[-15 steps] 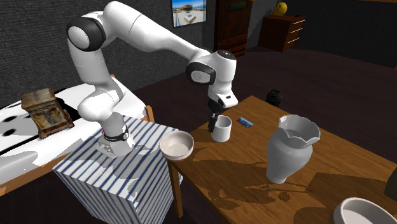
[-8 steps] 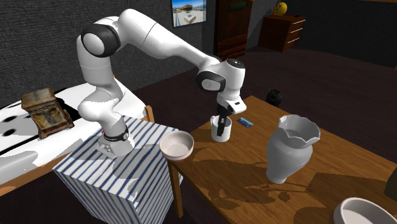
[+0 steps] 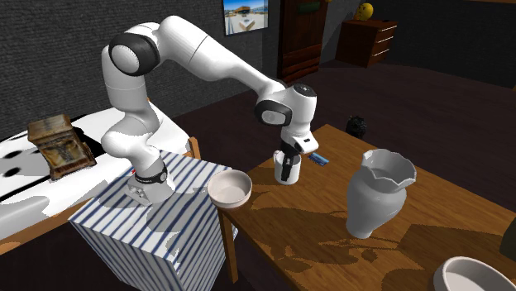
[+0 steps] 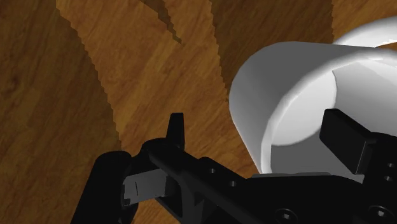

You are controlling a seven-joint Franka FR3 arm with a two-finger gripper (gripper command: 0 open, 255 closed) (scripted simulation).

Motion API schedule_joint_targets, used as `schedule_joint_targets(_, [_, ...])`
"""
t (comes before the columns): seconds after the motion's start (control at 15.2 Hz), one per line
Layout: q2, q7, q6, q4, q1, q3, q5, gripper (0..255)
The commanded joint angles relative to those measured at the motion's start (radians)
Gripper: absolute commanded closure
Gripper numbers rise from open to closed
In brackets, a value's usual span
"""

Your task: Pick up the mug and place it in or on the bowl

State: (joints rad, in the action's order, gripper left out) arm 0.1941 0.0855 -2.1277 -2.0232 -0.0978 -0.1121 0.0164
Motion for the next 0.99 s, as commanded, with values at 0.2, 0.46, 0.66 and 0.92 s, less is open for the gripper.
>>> schedule_joint_targets(0.2, [0.0,0.0,0.0,0.0,0.0,0.0,0.0,255])
schedule_joint_targets(0.46, [0.0,0.0,0.0,0.0,0.0,0.0,0.0,255])
schedule_joint_targets(0.66, [0.0,0.0,0.0,0.0,0.0,0.0,0.0,255])
schedule_joint_targets(0.92, [-0.013,0.0,0.024,0.011,0.0,0.0,0.001,255])
